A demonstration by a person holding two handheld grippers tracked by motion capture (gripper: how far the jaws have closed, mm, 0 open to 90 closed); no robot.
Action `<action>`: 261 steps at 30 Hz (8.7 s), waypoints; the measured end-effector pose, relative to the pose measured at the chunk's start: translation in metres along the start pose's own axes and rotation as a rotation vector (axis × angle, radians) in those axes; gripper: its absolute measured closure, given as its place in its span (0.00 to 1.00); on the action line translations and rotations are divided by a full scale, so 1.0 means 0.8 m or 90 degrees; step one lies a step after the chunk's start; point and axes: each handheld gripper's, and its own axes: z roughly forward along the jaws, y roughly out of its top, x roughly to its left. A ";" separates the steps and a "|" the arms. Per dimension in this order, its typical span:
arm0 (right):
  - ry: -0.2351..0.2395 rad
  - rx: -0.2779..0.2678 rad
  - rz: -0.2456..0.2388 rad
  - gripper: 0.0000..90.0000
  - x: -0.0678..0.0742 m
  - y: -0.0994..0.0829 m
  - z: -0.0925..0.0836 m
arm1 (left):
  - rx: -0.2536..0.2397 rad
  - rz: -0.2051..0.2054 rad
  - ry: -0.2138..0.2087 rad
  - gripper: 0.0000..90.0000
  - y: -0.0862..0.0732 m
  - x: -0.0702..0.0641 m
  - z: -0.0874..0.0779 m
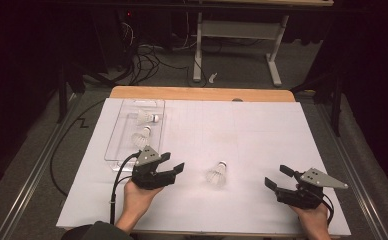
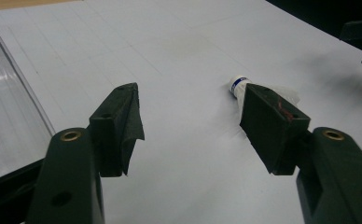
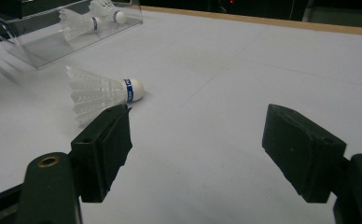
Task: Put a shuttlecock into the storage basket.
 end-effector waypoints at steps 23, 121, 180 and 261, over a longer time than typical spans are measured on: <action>0.000 -0.001 0.000 0.27 0.000 0.000 0.000 | 0.048 0.013 -0.019 0.44 0.010 -0.010 0.018; 0.005 0.002 -0.001 0.27 -0.001 0.000 0.000 | 0.325 0.136 -0.044 0.65 0.053 -0.061 0.131; 0.009 0.002 0.001 0.27 -0.001 0.000 0.000 | 0.333 0.111 -0.080 0.99 0.061 -0.050 0.139; 0.009 0.000 0.000 0.27 -0.001 0.000 0.000 | 0.273 0.091 -0.103 0.99 0.098 -0.032 0.087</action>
